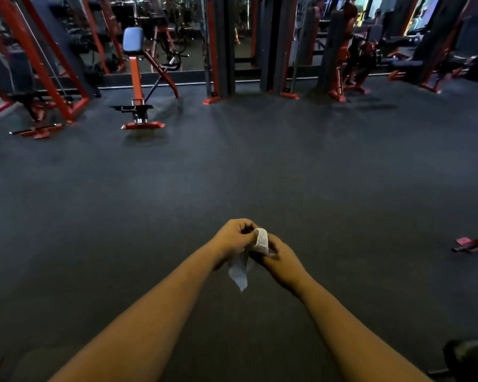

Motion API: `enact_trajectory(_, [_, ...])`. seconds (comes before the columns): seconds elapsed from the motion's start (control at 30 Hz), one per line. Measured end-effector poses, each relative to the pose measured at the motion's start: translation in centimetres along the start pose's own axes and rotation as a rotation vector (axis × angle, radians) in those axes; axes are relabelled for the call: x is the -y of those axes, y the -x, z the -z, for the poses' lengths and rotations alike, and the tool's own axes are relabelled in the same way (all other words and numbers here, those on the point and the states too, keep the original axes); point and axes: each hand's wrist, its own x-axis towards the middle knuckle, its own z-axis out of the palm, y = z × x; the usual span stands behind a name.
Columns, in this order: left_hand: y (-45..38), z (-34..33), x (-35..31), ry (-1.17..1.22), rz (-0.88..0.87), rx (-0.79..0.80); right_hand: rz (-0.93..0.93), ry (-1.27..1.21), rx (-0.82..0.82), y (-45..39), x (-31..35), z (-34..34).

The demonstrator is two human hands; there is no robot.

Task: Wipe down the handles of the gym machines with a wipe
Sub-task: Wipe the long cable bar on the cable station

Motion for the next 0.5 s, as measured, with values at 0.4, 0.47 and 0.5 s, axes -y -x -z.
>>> enact_trajectory(0.4, [-17.1,4.3,4.8,0.798,0.295,0.006,-0.239,-0.658,-0.245,-18.4,2.8,5.5])
enact_trajectory(0.47, [-19.4,2.8,6.4,0.775,0.344,0.26,-0.269,-0.704,-0.28,-22.3,2.8,6.0])
enact_trajectory(0.5, [-20.7,2.4,6.2,0.791,0.338,0.356,-0.292,-0.711,-0.286,-24.2,2.7,6.2])
